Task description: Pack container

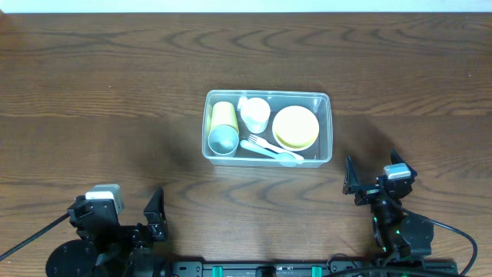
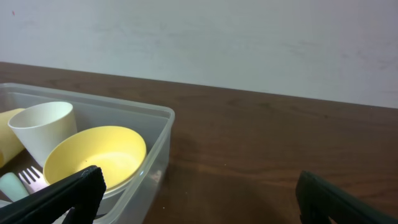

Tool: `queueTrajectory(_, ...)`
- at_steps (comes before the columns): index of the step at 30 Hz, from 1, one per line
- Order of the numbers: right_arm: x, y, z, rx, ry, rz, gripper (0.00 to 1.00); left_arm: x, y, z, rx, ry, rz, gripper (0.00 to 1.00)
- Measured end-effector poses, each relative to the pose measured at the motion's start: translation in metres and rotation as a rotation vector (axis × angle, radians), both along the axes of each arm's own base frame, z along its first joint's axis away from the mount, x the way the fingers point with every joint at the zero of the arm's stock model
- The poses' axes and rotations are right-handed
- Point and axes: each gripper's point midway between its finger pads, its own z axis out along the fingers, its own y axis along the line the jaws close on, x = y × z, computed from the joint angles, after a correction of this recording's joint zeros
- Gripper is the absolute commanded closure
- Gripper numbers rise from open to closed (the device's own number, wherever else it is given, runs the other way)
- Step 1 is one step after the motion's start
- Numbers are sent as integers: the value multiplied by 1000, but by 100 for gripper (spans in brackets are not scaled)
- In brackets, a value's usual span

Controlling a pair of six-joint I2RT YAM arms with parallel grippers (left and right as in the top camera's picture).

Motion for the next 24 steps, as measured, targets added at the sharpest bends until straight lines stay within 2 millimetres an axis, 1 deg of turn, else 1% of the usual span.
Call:
queueTrajectory(9,0,0,0,0,0,0,1,0,0,0,1,1,0,2)
queueTrajectory(11,0,0,0,0,0,0,1,-2,0,-5,6,21,-1,2)
queueTrajectory(14,0,0,0,0,0,0,1,-6,1,-13,11,58,1,2)
queueTrajectory(17,0,0,0,0,0,0,1,-4,4,-24,20,84,22,2)
queueTrajectory(20,0,0,0,0,1,0,1,5,9,-43,43,87,40,2)
queueTrajectory(23,0,0,0,0,0,0,1,16,10,-55,68,30,41,2)
queueTrajectory(24,0,0,0,0,1,0,2,21,11,-59,78,-4,38,2)
